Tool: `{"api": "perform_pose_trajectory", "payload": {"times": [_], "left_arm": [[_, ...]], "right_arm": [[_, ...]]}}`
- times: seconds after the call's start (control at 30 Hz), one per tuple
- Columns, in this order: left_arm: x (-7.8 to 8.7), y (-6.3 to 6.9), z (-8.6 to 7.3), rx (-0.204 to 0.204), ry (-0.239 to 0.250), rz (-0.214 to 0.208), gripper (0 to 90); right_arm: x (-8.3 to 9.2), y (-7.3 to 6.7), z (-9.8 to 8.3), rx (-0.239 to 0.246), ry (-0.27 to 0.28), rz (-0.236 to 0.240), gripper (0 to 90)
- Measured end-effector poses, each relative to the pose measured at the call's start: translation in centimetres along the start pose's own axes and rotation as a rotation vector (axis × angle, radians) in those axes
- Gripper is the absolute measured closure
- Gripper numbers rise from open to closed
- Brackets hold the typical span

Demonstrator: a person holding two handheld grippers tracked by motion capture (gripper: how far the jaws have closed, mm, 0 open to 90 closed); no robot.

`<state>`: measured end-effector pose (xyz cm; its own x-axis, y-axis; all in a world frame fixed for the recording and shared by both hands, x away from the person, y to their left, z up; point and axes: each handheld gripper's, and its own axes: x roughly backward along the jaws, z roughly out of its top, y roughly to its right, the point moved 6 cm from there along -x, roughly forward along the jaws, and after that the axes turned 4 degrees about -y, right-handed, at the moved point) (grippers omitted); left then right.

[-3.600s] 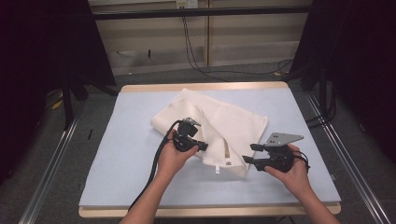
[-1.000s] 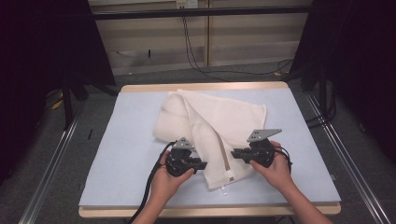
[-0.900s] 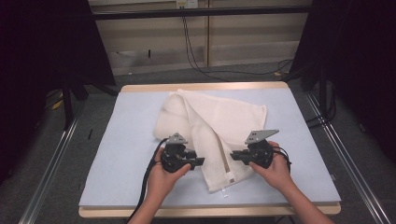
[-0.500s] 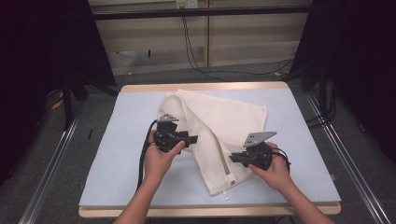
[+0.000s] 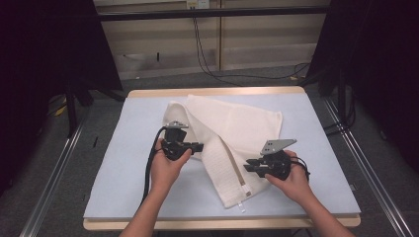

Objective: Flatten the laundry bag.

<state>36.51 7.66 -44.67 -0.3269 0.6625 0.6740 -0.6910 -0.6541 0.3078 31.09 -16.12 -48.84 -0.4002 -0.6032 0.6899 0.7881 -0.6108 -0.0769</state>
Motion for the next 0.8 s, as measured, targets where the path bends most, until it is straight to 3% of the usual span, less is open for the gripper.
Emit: {"api": "perform_pose_trajectory", "payload": {"times": [0.17, 0.27, 0.4, 0.53, 0.8], "left_arm": [[0.4, 0.1, -1.0, -0.018, -0.003, 0.001, 86.6], [0.6, 0.3, -1.4, -0.018, 0.010, -0.002, 86.6], [0.9, 0.7, -2.0, -0.027, 0.014, -0.006, 86.5], [1.1, 1.0, -2.7, -0.025, 0.020, -0.018, 86.4], [1.4, 1.5, -4.0, -0.030, 0.032, -0.042, 84.6]], "right_arm": [[0.3, 0.6, -0.1, -0.028, 0.011, -0.030, 57.1], [0.5, 0.6, -0.2, -0.028, 0.012, -0.032, 55.8], [0.4, 0.1, -0.4, -0.011, -0.001, -0.006, 68.9], [0.2, -0.1, -0.5, 0.012, -0.020, -0.024, 84.2], [0.5, 0.2, -0.6, 0.027, -0.035, -0.038, 88.1]]}}
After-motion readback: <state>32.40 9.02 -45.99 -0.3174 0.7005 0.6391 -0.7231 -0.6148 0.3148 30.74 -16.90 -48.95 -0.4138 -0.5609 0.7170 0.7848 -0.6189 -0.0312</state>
